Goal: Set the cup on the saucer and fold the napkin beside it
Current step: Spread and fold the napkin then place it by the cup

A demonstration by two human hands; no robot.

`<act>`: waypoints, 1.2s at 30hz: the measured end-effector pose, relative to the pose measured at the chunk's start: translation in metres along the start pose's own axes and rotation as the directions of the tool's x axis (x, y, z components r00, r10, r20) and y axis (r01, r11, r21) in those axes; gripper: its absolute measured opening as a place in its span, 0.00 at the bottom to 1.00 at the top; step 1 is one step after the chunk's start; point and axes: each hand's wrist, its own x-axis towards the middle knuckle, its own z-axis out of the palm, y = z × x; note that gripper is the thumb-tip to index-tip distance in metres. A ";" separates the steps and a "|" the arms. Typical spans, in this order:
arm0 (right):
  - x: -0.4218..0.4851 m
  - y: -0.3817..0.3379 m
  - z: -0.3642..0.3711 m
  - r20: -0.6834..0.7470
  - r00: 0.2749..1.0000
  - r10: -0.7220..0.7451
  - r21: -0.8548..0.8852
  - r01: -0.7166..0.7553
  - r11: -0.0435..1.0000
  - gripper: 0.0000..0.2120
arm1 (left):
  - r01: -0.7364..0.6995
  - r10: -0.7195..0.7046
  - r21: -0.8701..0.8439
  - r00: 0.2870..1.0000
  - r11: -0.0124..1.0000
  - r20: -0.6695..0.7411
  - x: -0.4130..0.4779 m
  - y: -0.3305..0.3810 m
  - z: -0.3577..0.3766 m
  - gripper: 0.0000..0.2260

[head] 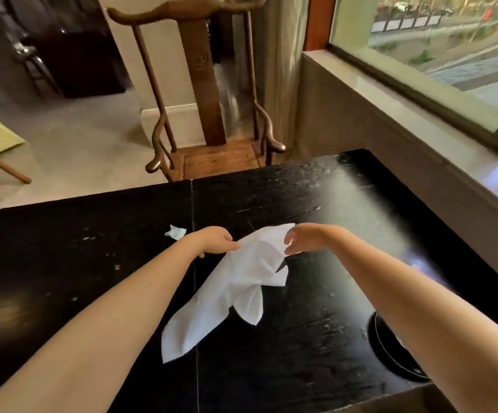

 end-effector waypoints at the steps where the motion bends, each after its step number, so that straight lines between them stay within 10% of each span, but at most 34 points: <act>1: 0.012 -0.009 0.006 0.002 1.000 -0.011 0.005 0.011 1.000 0.23 | 0.011 -0.011 -0.002 1.000 1.000 0.002 -0.002 -0.011 0.002 0.21; 14: 0.081 -0.065 0.125 -0.215 0.974 -0.071 -0.326 -0.004 0.945 0.12 | -0.055 0.082 -0.275 0.993 0.960 0.086 0.009 -0.073 0.106 0.28; 22: 0.085 -0.069 0.136 -0.218 0.968 -0.126 -0.158 0.092 0.983 0.10 | -0.071 0.070 -0.263 0.997 0.962 -0.011 0.033 -0.069 0.148 0.31; 36: 0.065 -0.089 0.040 -0.371 0.918 -0.140 0.171 0.216 0.961 0.13 | -0.185 -0.045 -0.495 0.909 0.849 -0.415 0.030 -0.063 0.104 0.08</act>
